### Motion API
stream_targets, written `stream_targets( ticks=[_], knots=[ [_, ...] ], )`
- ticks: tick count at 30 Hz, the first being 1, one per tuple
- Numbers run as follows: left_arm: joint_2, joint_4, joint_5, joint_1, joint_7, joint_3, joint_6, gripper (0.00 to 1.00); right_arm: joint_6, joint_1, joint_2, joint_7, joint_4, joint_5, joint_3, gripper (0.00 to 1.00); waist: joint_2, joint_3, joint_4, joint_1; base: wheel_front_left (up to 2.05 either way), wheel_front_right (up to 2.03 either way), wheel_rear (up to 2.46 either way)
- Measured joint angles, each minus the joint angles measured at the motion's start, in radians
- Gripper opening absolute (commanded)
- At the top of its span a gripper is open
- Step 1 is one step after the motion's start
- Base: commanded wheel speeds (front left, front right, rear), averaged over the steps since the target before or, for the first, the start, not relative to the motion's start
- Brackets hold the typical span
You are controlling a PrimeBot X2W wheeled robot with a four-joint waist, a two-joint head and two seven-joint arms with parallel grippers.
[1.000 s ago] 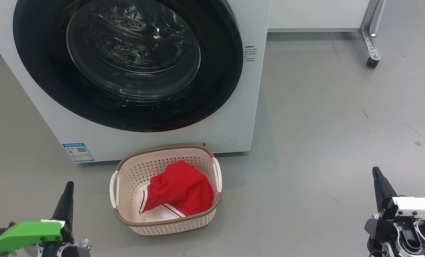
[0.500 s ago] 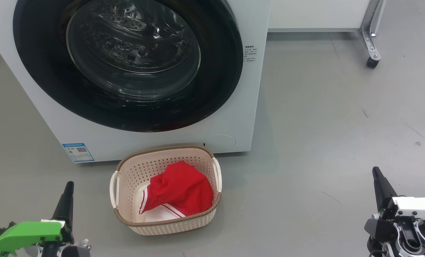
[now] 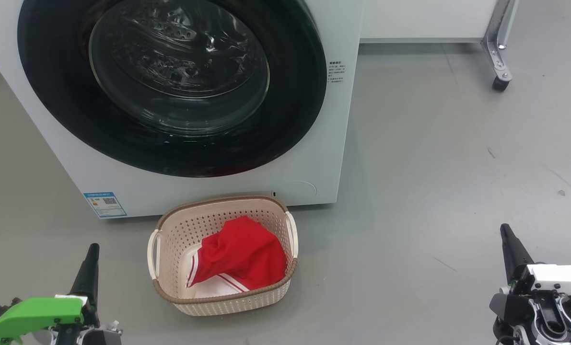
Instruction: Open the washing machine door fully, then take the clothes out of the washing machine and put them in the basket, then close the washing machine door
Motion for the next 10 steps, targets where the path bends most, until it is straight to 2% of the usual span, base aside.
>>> stream_targets(
  ticks=[10],
  knots=[
    [0.000, 0.000, 0.000, 0.000, 0.000, 0.000, 0.000, 0.00, 0.000, 0.000, 0.000, 0.000, 0.000, 0.000, 0.000, 0.00, 0.0000, 0.000, 0.000, 0.0000, 0.00, 0.00, 0.00]
  ],
)
